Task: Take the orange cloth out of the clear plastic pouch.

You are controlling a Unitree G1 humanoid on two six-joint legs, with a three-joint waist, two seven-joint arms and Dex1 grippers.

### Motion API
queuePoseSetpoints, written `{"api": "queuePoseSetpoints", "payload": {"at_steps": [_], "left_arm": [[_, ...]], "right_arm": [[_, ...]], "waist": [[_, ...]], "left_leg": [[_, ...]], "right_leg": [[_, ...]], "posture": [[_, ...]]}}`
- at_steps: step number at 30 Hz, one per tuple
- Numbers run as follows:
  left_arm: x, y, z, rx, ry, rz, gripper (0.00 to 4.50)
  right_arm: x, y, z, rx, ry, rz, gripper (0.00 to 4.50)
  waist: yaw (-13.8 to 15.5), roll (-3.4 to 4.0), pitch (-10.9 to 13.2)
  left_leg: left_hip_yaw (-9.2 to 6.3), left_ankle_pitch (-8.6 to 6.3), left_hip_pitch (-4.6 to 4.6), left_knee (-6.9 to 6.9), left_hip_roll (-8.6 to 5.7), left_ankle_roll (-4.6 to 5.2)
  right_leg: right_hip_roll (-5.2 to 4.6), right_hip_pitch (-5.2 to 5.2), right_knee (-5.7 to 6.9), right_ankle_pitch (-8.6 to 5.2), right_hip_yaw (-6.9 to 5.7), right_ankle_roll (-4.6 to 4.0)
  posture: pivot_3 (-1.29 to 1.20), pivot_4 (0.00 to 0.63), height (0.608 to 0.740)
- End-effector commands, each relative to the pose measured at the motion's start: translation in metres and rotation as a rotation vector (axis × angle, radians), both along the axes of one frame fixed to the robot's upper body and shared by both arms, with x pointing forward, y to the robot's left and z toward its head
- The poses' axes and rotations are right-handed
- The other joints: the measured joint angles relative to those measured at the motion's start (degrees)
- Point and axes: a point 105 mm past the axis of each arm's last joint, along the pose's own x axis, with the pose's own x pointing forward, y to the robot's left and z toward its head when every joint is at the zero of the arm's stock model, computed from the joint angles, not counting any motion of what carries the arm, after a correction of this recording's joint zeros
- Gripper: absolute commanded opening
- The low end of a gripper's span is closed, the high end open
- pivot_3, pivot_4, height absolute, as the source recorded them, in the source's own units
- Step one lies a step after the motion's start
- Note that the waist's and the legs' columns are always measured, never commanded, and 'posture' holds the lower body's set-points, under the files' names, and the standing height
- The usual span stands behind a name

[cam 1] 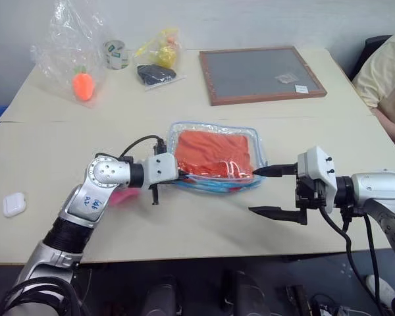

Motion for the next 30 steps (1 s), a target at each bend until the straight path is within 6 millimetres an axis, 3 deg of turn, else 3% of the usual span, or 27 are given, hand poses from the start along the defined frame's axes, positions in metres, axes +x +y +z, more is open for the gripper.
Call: {"api": "queuePoseSetpoints", "payload": {"at_steps": [1,5,9,15,25,30], "left_arm": [[-0.002,-0.001,0.026,-0.148,0.013,0.055,0.00],[-0.003,-0.001,0.032,-0.229,0.055,0.114,0.00],[-0.008,-0.006,0.030,-0.241,0.072,0.124,0.00],[-0.012,-0.015,0.032,-0.263,0.078,0.127,0.00],[-0.019,-0.025,0.036,-0.270,0.081,0.101,0.00],[-0.020,-0.027,0.038,-0.277,0.081,0.096,0.00]], "right_arm": [[-0.004,0.015,0.000,0.004,-0.050,0.023,3.20],[0.010,0.030,-0.017,-0.068,-0.151,-0.012,1.81],[0.044,0.039,-0.023,-0.124,-0.323,-0.143,0.38],[0.070,0.048,-0.046,-0.270,-0.476,-0.183,0.38],[0.093,0.043,-0.055,-0.362,-0.621,-0.277,3.59],[0.095,0.051,-0.066,-0.433,-0.669,-0.204,3.59]], "waist": [[0.0,0.00,0.0],[-0.1,-0.03,0.0],[-0.3,-0.04,0.0],[-0.2,-0.04,0.0],[-0.8,-0.04,0.0],[-1.1,-0.04,0.0]], "left_leg": [[-0.02,0.00,0.00,0.00,0.00,0.00],[-0.16,0.00,0.02,-0.01,0.00,0.00],[-0.18,0.00,0.02,0.00,-0.01,-0.01],[-0.07,0.01,-0.03,-0.01,-0.01,-0.02],[-0.06,0.03,-0.01,-0.03,0.02,-0.05],[-0.08,0.03,0.00,-0.04,0.02,-0.05]], "right_leg": [[0.00,0.00,0.00,0.00,0.00,0.00],[0.00,0.01,0.01,0.00,0.00,0.00],[0.00,0.00,0.02,0.00,0.01,0.00],[0.00,0.02,-0.02,-0.01,-0.07,0.00],[0.02,0.02,-0.02,-0.01,-0.06,0.00],[0.02,0.03,-0.02,-0.01,-0.07,-0.01]], "posture": [[0.00,0.150,0.740],[0.00,0.150,0.740],[0.00,0.150,0.740],[0.00,0.150,0.740],[0.00,0.150,0.740],[0.00,0.150,0.740]]}}
